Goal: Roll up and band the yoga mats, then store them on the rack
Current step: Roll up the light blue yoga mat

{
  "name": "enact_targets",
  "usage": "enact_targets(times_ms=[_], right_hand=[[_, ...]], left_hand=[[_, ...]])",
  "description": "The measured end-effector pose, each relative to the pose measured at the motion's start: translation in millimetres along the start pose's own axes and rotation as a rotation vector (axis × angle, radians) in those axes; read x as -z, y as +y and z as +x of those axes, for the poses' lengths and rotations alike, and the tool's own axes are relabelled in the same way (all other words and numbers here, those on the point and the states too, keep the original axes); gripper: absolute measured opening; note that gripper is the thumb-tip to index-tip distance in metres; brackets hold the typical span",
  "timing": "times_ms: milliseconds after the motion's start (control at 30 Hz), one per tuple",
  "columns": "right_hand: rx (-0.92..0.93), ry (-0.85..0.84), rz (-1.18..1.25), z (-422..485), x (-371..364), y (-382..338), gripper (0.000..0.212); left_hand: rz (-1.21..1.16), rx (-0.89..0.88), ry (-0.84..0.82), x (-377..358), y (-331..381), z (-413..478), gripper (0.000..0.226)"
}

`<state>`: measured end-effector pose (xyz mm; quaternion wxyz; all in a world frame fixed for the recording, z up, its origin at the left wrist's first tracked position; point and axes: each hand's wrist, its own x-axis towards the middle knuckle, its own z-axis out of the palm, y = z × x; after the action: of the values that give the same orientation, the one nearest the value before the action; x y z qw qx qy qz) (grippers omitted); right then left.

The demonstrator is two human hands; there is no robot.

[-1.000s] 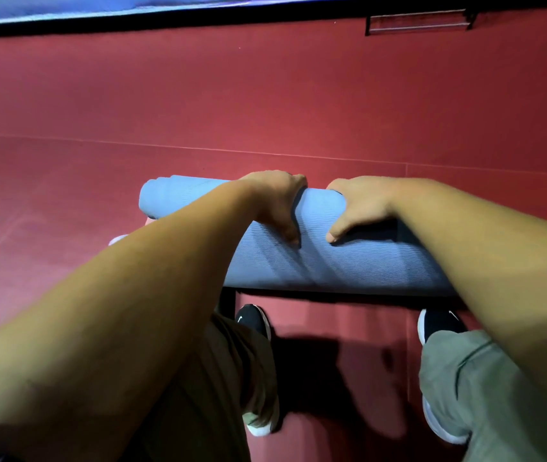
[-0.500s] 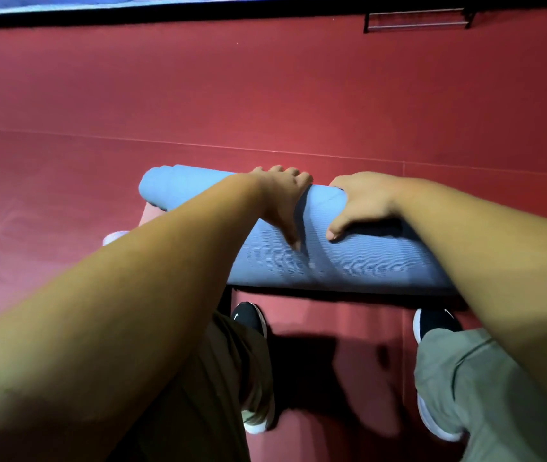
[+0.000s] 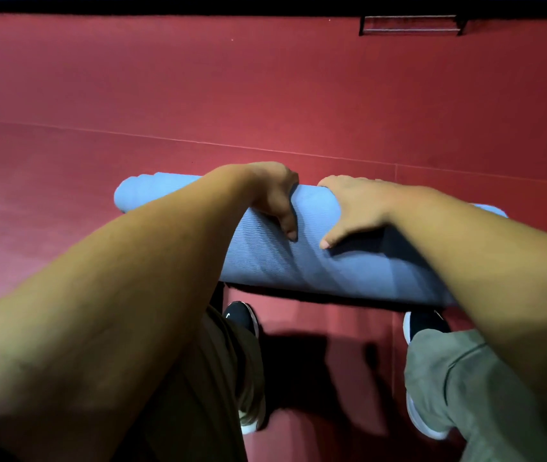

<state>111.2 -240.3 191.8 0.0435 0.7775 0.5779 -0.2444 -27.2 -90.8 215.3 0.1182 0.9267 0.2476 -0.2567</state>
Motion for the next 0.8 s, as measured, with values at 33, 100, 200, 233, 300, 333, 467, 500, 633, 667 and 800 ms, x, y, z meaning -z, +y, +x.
enact_targets(times_ms=[33, 100, 200, 233, 300, 333, 467, 500, 633, 667, 800], right_hand=[[-0.01, 0.028, -0.044, -1.0, -0.5, -2.4, 0.126], [-0.015, 0.062, -0.069, -0.5, 0.1, -4.9, 0.118], [-0.008, 0.064, -0.056, 0.2, 3.5, -5.8, 0.107], [-0.013, 0.054, -0.038, -0.7, 5.4, -5.0, 0.105], [-0.029, 0.026, 0.014, -3.1, 8.3, -2.0, 0.097], [-0.039, 0.012, 0.04, -3.8, 8.7, 0.0, 0.092], [-0.054, -0.019, 0.112, -5.3, 11.6, 2.2, 0.078], [-0.056, -0.025, 0.125, -4.9, 11.5, 2.2, 0.076], [-0.049, -0.06, 0.136, -4.0, 10.5, 2.3, 0.078], [-0.047, -0.071, 0.135, -3.1, 10.3, 2.8, 0.08], [-0.013, -0.07, 0.103, 0.7, 8.4, 3.0, 0.096]], left_hand=[[-0.025, 0.01, -0.01, 1.6, -1.9, -1.2, 0.089], [-0.049, 0.024, -0.025, 3.1, -3.8, -3.2, 0.09], [-0.028, 0.009, -0.014, 3.2, -2.7, -5.4, 0.092], [-0.005, -0.009, 0.003, 3.2, -1.8, -6.0, 0.094], [0.068, -0.06, 0.045, 1.3, -0.1, -6.5, 0.105], [0.119, -0.078, 0.06, -0.8, 1.2, -7.0, 0.114], [0.289, -0.052, 0.09, -11.4, 7.7, -8.9, 0.135], [0.299, -0.047, 0.104, -12.2, 8.9, -8.5, 0.13], [0.207, -0.043, 0.09, -5.2, 9.2, -8.0, 0.119], [0.162, -0.037, 0.076, -3.3, 8.3, -8.4, 0.117], [0.011, 0.013, 0.05, -1.8, -1.8, -5.7, 0.097]])
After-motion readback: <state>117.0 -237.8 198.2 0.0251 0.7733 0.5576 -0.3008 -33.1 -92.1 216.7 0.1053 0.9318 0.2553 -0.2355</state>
